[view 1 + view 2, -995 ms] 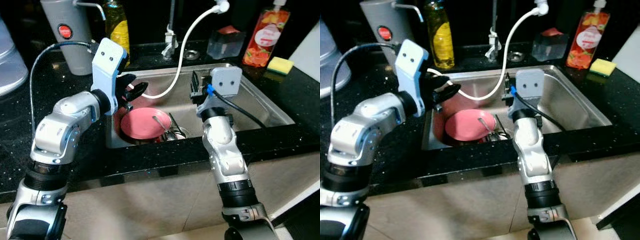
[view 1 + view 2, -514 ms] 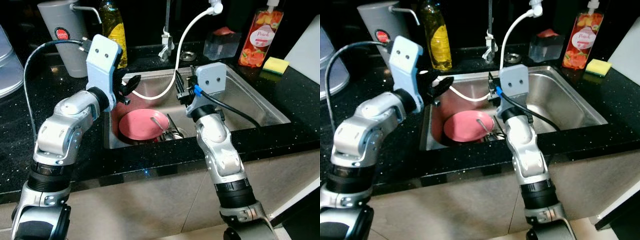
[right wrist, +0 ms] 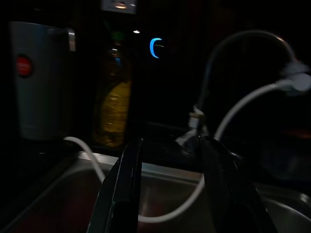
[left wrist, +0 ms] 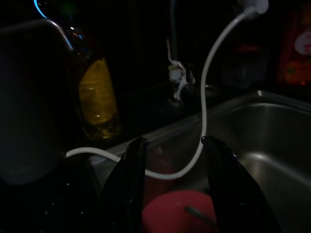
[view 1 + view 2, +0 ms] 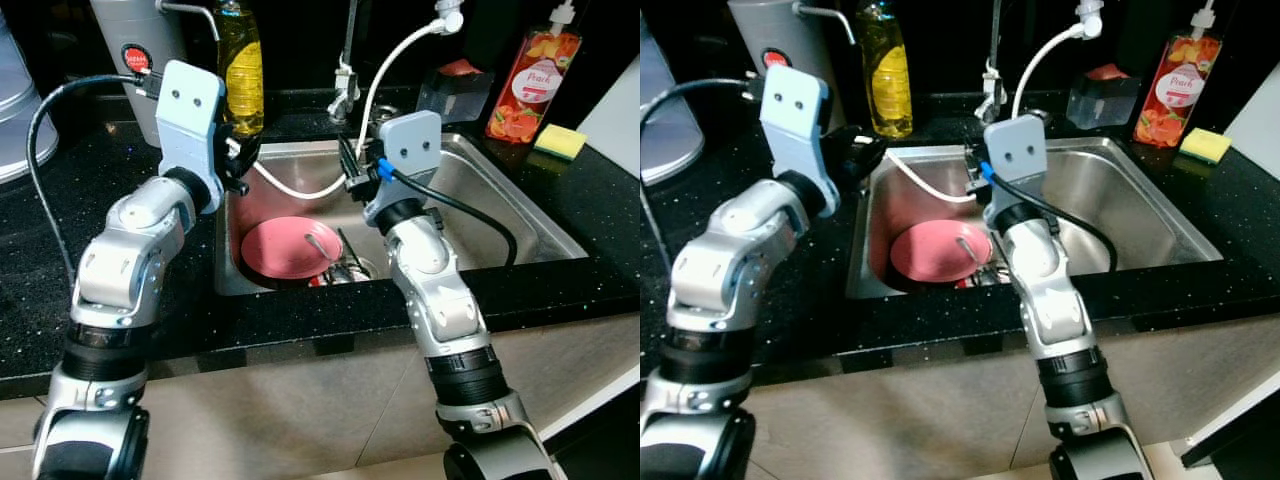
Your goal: Kitchen organization
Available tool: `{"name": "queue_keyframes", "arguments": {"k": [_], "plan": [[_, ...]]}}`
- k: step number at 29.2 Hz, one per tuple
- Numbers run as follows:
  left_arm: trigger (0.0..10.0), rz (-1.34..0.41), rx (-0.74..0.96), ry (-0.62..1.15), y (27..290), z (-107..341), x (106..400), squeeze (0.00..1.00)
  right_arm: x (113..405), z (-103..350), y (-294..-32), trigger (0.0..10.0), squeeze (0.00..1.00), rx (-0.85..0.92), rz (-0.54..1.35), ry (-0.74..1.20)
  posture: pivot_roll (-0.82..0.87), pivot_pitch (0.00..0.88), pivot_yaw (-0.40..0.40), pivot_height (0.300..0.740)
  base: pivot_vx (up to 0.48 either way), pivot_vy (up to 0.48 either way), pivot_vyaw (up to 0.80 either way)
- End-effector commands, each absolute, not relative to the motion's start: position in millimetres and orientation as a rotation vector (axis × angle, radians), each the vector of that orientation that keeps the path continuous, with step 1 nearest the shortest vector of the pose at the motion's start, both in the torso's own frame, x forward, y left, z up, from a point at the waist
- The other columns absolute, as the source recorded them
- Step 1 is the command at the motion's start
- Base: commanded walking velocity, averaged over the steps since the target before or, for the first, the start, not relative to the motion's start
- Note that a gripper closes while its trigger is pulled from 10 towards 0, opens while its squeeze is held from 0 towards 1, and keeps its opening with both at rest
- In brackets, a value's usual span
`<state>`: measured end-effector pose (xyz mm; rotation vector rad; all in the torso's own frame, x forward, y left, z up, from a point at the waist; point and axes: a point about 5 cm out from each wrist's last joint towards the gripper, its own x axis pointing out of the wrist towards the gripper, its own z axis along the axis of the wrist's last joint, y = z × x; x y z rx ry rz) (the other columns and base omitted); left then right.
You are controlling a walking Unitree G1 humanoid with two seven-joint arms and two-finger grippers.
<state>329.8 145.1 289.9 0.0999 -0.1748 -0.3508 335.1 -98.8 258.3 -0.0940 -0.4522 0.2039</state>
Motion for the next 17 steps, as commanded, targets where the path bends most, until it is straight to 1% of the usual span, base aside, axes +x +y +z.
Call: {"name": "queue_keyframes", "arguments": {"k": [1,2,4,8,10,13,15,17], "plan": [[10.0,-0.321,0.126,-0.214,145.5,294.2,331.4,0.0,334.6,257.7,-103.8,10.0,0.0,-0.072,0.184,-0.441,0.17,0.0,0.004,0.74,0.0,0.0,0.0],[10.0,-0.306,0.157,-0.24,144.1,296.1,331.8,0.0,333.0,257.0,-106.5,10.0,0.0,-0.057,0.176,-0.439,0.17,0.0,0.004,0.74,0.0,0.0,0.0],[10.0,-0.327,0.151,-0.233,140.1,296.8,331.5,0.0,331.9,255.9,-109.6,10.0,0.0,-0.033,0.173,-0.433,0.21,0.0,-0.002,0.74,0.0,0.0,0.0],[10.0,-0.336,0.164,-0.236,137.7,298.2,330.9,0.0,332.3,255.0,-112.3,10.0,0.0,0.004,0.171,-0.426,0.23,0.0,-0.007,0.74,0.0,0.0,0.0],[10.0,-0.339,0.127,-0.233,139.9,299.5,329.9,0.0,336.1,253.4,-115.1,10.0,0.0,0.051,0.156,-0.414,0.25,0.0,-0.01,0.74,0.0,0.0,0.0],[10.0,-0.341,0.081,-0.236,142.1,301.8,328.9,0.0,338.2,254.5,-115.2,10.0,0.0,0.069,0.148,-0.412,0.25,0.0,-0.011,0.74,0.0,0.0,0.0],[10.0,-0.297,0.023,-0.249,148.6,306.3,329.1,0.0,339.4,260.9,-111.5,10.0,0.0,0.087,0.151,-0.422,0.24,0.0,0.005,0.74,0.0,0.0,0.0],[10.0,-0.242,0.012,-0.256,153.8,305.8,331.0,0.0,337.7,264.3,-109.7,10.0,0.0,0.089,0.16,-0.435,0.24,0.0,0.01,0.74,0.0,0.0,0.0]]}}
